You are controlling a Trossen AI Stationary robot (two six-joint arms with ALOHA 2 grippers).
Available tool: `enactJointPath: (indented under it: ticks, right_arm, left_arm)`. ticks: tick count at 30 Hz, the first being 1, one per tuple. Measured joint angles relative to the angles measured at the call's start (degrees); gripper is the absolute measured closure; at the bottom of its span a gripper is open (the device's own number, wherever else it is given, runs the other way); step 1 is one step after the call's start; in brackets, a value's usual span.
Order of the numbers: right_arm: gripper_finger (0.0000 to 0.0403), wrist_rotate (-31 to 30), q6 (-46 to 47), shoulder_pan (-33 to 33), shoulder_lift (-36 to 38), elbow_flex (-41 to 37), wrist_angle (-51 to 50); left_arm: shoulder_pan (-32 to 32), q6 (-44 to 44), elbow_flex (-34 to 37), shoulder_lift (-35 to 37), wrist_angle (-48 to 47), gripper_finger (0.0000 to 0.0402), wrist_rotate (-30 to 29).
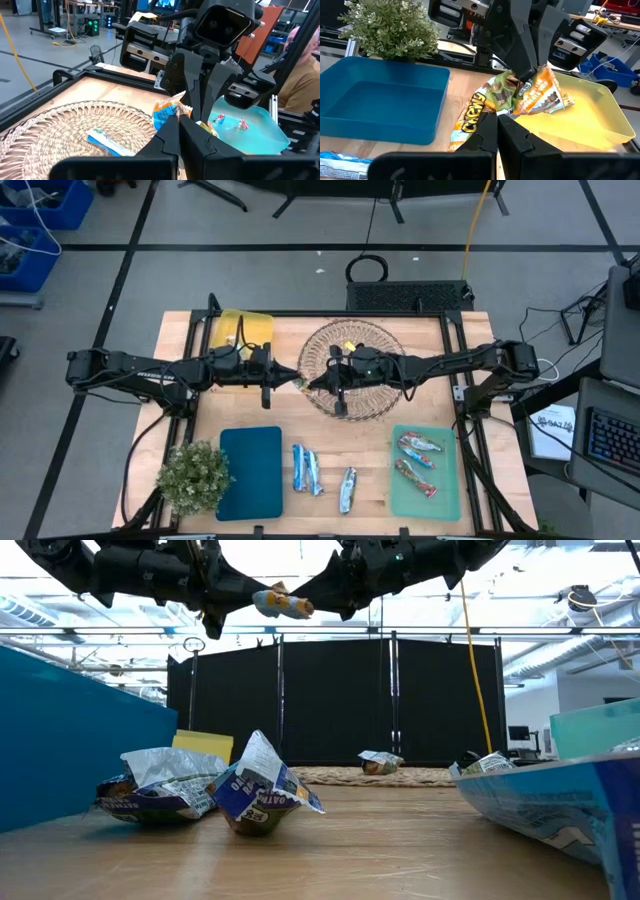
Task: Pick and place Granola Bars by type
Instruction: Put the yellow granola bar into the yellow bin
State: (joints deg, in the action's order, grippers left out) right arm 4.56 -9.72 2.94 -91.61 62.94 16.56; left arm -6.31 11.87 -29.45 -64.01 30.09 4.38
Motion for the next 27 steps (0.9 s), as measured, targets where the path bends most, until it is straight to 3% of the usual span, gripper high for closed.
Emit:
enactJointPath:
  ticks: [11, 16, 20, 27]
  right_arm:
    - [0.0389, 0.0, 1.4, 0.1, 0.0, 0.0, -0.3]
    - [0.0326, -0.6, 0.5, 0.1, 0.0, 0.0, -2.5]
    - [0.0260, -5.0, -0.1, 0.1, 0.3, 0.0, -4.3]
    - [0.0184, -10.7, -0.4, 0.1, 4.5, 0.0, -11.6]
  left_arm:
    - [0.0, -1.3, 0.0, 0.0, 0.0, 0.0400, 0.1]
    - [0.0, -1.7, 0.0, 0.0, 0.0, 0.0400, 0.3]
    - [-0.1, -2.3, 0.0, 0.9, -0.9, 0.0401, 0.3]
    - [-0.8, -4.8, 0.1, 9.5, -9.2, 0.0401, -5.5]
